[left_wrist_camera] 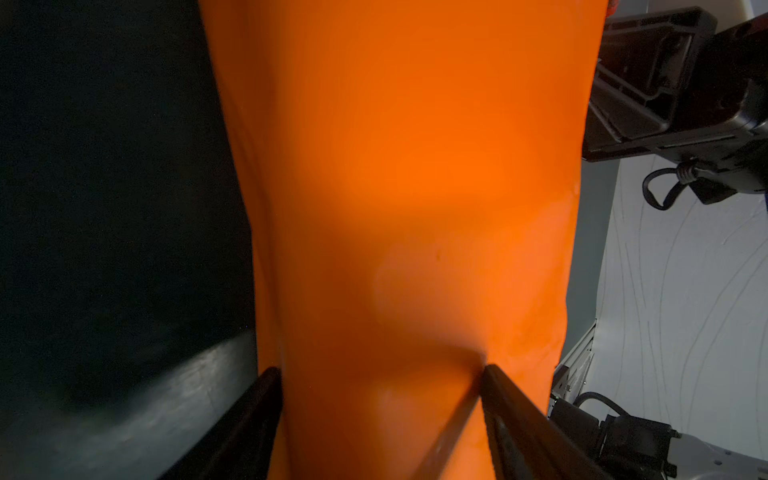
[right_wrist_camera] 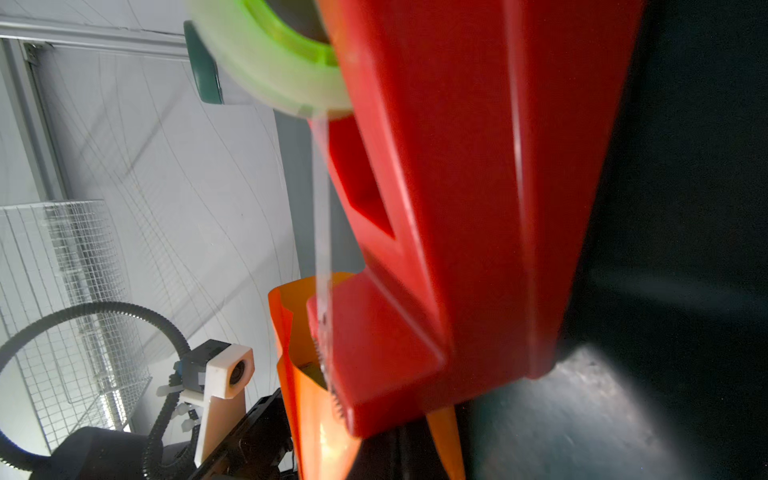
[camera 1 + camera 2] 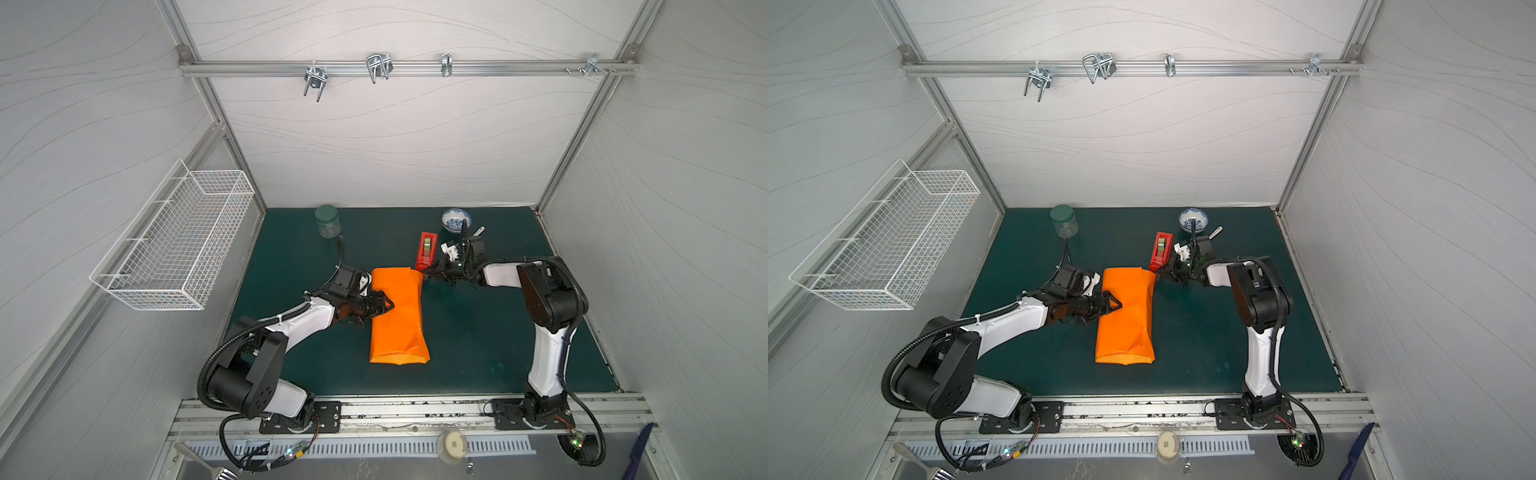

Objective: Wrap the gift box in paper
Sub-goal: 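Pull a strip of tape from the dispenser with the right gripper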

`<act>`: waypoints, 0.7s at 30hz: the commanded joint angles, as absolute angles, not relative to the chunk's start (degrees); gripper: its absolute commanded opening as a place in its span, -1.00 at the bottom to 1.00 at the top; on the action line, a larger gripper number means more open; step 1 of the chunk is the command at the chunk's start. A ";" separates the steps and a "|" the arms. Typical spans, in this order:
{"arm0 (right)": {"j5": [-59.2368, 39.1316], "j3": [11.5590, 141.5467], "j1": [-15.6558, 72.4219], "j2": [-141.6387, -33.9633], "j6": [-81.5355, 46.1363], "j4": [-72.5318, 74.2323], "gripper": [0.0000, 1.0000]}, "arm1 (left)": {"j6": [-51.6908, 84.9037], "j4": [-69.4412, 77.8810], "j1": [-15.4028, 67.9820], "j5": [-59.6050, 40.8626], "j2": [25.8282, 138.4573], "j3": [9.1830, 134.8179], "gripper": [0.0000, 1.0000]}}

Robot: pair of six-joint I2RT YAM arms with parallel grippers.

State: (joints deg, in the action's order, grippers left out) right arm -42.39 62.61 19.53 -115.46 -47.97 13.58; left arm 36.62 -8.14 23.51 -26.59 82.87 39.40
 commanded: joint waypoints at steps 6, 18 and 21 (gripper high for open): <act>-31.84 67.47 18.37 -118.03 -34.72 -6.71 -1.00 | 34.98 -15.63 24.08 -24.08 85.78 38.23 0.51; -34.05 63.45 18.24 -105.52 -29.80 -9.56 -1.00 | 34.83 -15.99 24.08 -24.01 85.83 38.24 0.51; -37.41 53.06 18.85 -92.64 -33.43 -2.18 -1.00 | 34.74 -16.44 24.08 -23.83 85.43 38.15 0.51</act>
